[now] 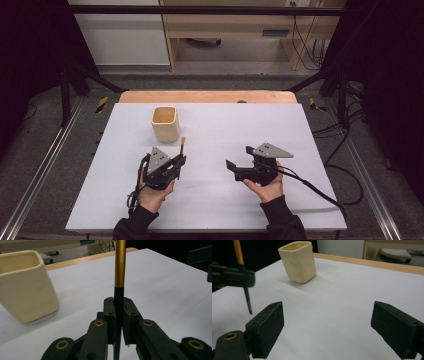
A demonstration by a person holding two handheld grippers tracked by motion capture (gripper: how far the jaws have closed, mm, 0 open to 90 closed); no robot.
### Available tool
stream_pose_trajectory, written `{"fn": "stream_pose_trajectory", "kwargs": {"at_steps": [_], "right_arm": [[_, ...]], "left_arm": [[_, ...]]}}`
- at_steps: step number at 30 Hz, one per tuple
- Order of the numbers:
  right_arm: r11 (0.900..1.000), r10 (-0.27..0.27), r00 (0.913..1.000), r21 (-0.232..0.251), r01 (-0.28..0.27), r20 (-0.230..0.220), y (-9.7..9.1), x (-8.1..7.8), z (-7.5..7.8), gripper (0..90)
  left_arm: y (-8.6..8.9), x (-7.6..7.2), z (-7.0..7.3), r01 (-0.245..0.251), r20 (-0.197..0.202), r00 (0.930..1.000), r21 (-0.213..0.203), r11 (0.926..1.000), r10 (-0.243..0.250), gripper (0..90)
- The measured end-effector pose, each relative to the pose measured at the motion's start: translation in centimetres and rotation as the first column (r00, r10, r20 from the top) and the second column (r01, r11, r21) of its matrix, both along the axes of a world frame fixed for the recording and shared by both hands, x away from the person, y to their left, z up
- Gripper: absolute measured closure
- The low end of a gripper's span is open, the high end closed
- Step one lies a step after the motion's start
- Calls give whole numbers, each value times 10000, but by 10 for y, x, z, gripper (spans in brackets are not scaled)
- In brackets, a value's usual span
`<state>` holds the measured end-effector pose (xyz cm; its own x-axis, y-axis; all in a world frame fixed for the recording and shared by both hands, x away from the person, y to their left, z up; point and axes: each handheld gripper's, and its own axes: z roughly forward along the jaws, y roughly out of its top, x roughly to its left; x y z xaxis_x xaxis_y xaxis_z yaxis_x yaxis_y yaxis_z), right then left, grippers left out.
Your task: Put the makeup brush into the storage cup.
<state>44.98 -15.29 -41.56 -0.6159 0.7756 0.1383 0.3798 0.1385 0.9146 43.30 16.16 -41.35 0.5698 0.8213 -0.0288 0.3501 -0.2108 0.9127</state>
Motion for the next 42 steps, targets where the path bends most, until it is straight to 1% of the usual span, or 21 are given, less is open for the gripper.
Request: {"fn": "stream_pose_trajectory", "kwargs": {"at_steps": [2, 6, 10, 13, 14, 18, 23, 24, 28, 31, 34, 35, 38, 39, 40, 42], "right_arm": [[9998, -167, 9998, -97, 166, -90, -8, -1, -2, 101], [9974, -548, 9985, -469, 545, -59, -22, -3, -5, 81], [9941, -795, 9967, -749, 782, -143, -33, -4, -8, 73], [9922, -967, 9951, -813, 946, -227, -41, -4, -11, 73], [9911, -1041, 9942, -864, 1013, -286, -44, -4, -12, 73], [9876, -1238, 9916, -1020, 1195, -371, -51, -3, -15, 71], [9820, -1512, 9872, -1220, 1442, -505, -61, -3, -19, 68], [9809, -1547, 9866, -1270, 1471, -524, -63, -3, -21, 68], [9771, -1695, 9834, -1415, 1591, -650, -67, -5, -24, 63], [9761, -1700, 9834, -1478, 1593, -634, -67, -6, -24, 59], [9731, -1714, 9834, -1660, 1596, -590, -68, -7, -25, 54], [9722, -1734, 9830, -1698, 1610, -606, -68, -7, -26, 53], [9726, -1744, 9827, -1663, 1622, -616, -69, -7, -26, 51], [9718, -1742, 9830, -1713, 1621, -585, -69, -7, -26, 50], [9724, -1752, 9827, -1665, 1633, -594, -69, -8, -26, 49], [9726, -1771, 9827, -1627, 1661, -549, -70, -8, -25, 48]], "left_arm": [[5, 0, 1, -98, 25, 9999, -24, 9999, 98, 820], [16, 1, 0, -319, 26, 9995, -130, 9994, 319, 819], [24, 3, 1, -413, 3, 9991, -115, 9991, 413, 819], [29, 5, 1, -484, 5, 9988, -172, 9987, 485, 820], [32, 5, 3, -523, -15, 9986, -208, 9984, 522, 819], [39, 8, 8, -582, -54, 9983, -269, 9979, 581, 820], [43, 12, 12, -610, -102, 9981, -221, 9979, 608, 819], [45, 15, 14, -623, -178, 9979, -178, 9979, 620, 819], [47, 20, 18, -679, -185, 9975, -129, 9976, 676, 820], [47, 25, 21, -703, -151, 9974, -4, 9975, 703, 819], [46, 29, 23, -736, -156, 9972, 7, 9973, 736, 819], [46, 32, 26, -774, -125, 9969, 33, 9970, 774, 820], [47, 37, 31, -859, -86, 9963, 51, 9963, 859, 820], [47, 38, 33, -877, -29, 9961, 64, 9961, 877, 820], [47, 40, 34, -912, 25, 9958, 72, 9958, 912, 820], [47, 44, 37, -950, 40, 9955, 19, 9955, 950, 820]]}}
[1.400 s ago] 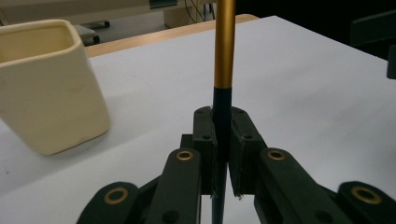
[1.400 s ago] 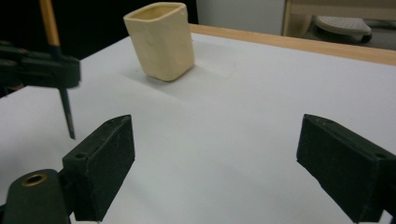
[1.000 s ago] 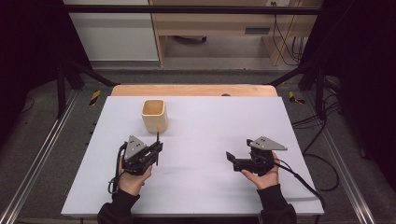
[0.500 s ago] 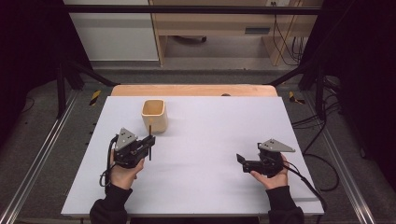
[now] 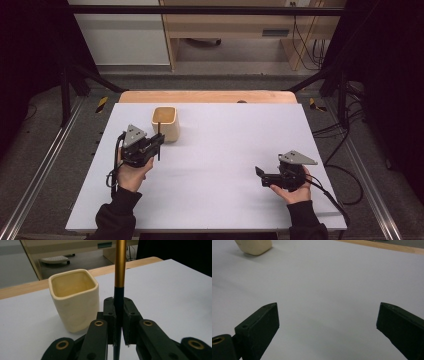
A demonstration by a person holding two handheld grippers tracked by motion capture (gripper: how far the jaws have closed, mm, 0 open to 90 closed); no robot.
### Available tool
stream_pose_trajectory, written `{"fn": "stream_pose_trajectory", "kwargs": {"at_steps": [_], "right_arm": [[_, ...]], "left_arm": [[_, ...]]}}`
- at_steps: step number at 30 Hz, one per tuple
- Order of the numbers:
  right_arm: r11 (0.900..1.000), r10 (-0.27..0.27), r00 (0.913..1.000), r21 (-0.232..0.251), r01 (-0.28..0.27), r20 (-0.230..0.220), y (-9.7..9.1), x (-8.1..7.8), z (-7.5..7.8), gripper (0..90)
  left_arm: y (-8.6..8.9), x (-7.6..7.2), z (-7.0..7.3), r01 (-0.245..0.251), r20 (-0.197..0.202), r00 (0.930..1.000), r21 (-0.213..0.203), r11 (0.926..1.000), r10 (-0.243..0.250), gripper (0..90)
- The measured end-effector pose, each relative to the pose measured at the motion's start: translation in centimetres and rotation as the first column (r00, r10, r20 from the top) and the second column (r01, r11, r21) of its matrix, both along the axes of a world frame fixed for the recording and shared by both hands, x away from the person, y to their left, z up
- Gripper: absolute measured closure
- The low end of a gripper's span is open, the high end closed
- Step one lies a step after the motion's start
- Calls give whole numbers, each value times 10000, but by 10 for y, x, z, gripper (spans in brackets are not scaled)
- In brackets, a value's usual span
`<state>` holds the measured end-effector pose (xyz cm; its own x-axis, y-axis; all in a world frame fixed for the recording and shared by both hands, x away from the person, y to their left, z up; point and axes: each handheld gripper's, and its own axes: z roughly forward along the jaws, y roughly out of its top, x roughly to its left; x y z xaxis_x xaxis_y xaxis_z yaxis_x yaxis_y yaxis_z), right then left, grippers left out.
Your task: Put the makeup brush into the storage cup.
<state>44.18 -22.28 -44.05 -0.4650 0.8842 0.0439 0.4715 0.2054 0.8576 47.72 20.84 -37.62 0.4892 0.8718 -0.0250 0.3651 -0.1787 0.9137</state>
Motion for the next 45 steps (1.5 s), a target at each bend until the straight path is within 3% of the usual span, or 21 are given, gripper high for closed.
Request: {"fn": "stream_pose_trajectory", "kwargs": {"at_steps": [5, 27, 45], "right_arm": [[10000, 24, 10000, 23, -24, 40, 0, 0, 0, 43], [9999, -151, 9999, -3, 151, 20, -3, 0, 1, 25], [9997, -230, 9997, -57, 229, -118, -2, 2, -2, 17]], "left_arm": [[0, 9, 7, -68, 99, 9999, 120, 9999, 67, 820], [0, 33, 31, -272, 462, 9985, -205, 9994, 281, 820], [-2, 50, 45, -354, 684, 9970, -27, 9994, 355, 820]]}}
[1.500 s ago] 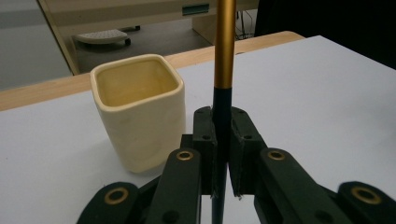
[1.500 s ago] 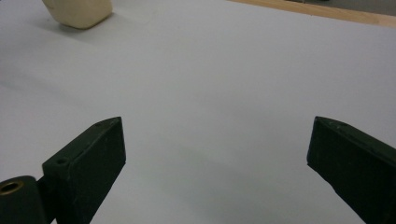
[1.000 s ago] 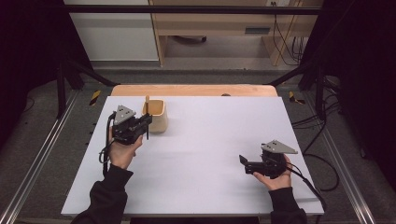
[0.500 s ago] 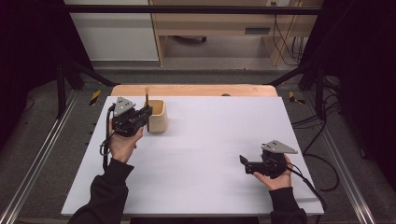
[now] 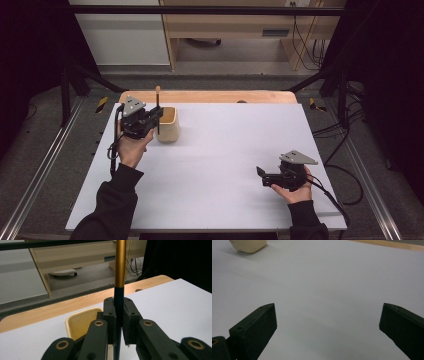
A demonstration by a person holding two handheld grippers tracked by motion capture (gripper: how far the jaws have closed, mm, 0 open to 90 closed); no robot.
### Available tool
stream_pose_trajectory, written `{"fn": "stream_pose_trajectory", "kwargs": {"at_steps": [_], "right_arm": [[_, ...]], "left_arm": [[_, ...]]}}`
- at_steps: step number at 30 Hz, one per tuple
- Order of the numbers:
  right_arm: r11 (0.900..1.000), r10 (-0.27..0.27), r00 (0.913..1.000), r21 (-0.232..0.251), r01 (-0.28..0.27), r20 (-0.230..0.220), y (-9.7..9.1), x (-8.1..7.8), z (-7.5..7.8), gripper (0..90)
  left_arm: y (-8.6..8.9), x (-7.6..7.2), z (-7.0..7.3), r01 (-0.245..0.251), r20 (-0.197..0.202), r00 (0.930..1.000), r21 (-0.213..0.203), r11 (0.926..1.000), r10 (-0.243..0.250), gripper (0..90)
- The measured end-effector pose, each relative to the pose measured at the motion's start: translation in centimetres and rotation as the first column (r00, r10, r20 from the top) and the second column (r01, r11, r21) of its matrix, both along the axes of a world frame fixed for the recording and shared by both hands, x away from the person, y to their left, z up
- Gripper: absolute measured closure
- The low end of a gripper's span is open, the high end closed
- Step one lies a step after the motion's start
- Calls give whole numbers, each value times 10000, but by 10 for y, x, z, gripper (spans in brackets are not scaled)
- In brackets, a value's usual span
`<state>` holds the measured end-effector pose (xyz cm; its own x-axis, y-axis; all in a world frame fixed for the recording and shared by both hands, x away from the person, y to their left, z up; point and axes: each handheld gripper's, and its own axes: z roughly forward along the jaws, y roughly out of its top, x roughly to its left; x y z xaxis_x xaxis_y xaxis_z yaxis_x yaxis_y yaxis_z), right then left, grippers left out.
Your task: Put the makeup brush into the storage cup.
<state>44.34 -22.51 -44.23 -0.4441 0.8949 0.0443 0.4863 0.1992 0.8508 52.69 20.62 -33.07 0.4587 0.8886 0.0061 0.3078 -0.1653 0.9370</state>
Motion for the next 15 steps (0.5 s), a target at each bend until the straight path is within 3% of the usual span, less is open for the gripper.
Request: {"fn": "stream_pose_trajectory", "kwargs": {"at_steps": [15], "right_arm": [[9998, 11, 10000, -195, -12, -57, 0, 0, -1, 17]], "left_arm": [[-8, 29, 3, -87, 2, 10000, 44, 10000, 87, 820]]}}
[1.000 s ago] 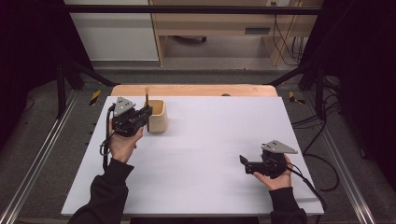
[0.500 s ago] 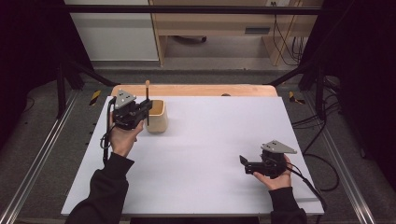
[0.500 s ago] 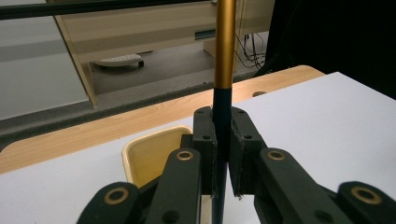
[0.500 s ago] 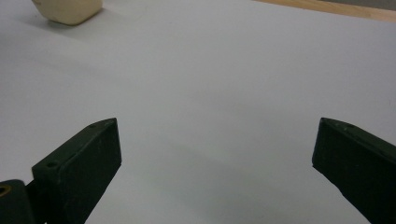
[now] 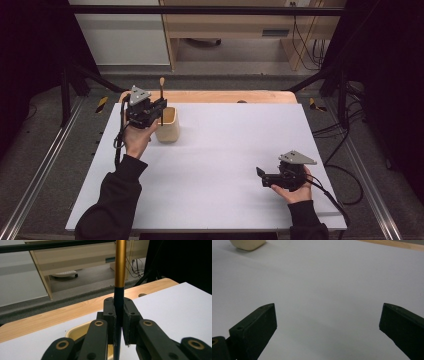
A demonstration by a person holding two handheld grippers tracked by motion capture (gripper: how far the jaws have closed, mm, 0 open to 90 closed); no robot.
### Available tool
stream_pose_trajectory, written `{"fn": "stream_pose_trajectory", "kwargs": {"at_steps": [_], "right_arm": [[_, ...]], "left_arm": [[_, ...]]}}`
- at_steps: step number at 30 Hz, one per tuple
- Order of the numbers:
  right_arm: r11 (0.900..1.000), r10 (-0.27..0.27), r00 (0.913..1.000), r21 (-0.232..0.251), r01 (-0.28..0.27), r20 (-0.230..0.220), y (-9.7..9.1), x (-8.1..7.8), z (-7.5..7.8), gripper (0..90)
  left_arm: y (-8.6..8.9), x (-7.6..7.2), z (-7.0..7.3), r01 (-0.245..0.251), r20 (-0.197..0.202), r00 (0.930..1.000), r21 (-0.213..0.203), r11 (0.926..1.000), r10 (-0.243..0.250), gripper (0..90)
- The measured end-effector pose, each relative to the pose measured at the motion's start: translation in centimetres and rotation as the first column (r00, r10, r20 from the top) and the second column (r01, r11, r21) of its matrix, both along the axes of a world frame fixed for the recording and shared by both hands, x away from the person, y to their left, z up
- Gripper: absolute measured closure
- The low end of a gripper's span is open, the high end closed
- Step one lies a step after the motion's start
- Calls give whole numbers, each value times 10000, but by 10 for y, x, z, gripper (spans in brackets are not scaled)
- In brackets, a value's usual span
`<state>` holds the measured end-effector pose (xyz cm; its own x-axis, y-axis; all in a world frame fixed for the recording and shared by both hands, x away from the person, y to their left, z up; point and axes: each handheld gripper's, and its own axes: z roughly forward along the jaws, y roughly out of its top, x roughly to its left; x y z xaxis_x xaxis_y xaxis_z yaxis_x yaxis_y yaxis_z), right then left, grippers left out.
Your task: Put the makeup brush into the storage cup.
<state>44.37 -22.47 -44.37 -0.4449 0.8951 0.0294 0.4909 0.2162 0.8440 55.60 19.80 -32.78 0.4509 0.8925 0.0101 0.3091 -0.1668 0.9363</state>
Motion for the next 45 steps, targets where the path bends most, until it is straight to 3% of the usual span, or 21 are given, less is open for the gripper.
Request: {"fn": "stream_pose_trajectory", "kwargs": {"at_steps": [13, 25, 39, 45], "right_arm": [[10000, 34, 10000, -72, -34, 25, 0, 1, -2, 17], [10000, -25, 10000, -44, 25, -42, 1, 1, -2, 17], [9999, 6, 10000, -162, -6, -39, 2, 2, -4, 17], [9998, 18, 10000, -184, -19, -12, 1, 2, -4, 17]], "left_arm": [[6, 16, -7, -70, 76, 9999, -269, 9996, 72, 820], [4, 32, -8, -141, 134, 9998, -77, 9999, 142, 820], [7, 44, -20, -292, -125, 9995, -2, 9996, 292, 820], [6, 47, -24, -294, -181, 9994, 230, 9993, 299, 820]]}}
